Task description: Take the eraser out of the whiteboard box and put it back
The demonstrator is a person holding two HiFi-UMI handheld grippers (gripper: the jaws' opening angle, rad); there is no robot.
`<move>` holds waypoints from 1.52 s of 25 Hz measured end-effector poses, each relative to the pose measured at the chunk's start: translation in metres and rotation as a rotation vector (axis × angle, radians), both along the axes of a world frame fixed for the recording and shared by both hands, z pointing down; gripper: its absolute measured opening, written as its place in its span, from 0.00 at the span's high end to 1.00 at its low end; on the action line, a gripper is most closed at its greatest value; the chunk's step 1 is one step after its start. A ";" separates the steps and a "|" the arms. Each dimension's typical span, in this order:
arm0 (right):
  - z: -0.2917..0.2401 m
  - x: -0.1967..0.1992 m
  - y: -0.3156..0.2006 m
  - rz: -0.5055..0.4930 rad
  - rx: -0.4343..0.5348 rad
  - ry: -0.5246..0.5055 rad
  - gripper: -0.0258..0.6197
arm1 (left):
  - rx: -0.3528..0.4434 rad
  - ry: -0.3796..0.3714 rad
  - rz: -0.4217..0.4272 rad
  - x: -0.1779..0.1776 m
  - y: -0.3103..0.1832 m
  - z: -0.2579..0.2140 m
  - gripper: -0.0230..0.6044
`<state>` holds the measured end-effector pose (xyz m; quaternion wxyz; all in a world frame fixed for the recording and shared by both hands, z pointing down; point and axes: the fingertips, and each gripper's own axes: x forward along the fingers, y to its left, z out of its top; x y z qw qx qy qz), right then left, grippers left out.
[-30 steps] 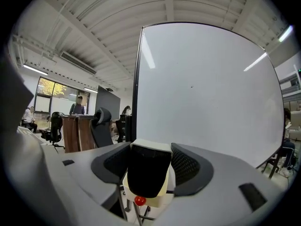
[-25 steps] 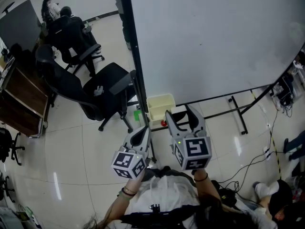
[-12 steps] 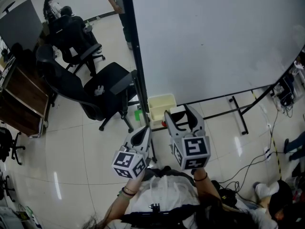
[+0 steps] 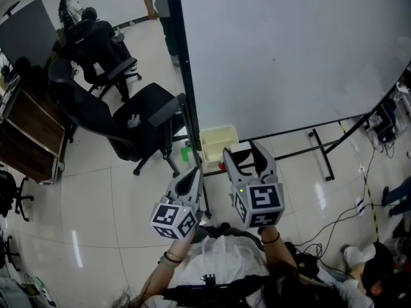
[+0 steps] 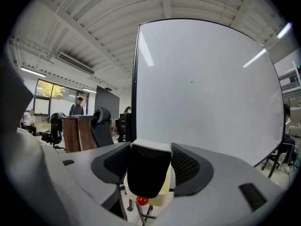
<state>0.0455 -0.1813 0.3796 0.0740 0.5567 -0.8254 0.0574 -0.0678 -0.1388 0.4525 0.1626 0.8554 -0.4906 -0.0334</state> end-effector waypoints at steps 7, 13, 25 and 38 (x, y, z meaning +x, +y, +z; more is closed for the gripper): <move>-0.016 -0.004 -0.023 0.016 0.098 -0.007 0.52 | -0.007 0.001 -0.011 -0.004 0.000 0.002 0.99; -0.021 -0.021 -0.063 0.017 0.154 0.005 0.52 | -0.005 0.004 -0.044 -0.014 0.000 0.001 0.99; 0.052 -0.035 -0.099 0.016 0.034 0.100 0.52 | -0.024 0.007 -0.121 -0.038 0.003 0.006 0.99; 0.001 -0.003 -0.055 0.087 0.215 -0.072 0.89 | -0.030 0.013 -0.114 -0.032 0.003 0.007 0.99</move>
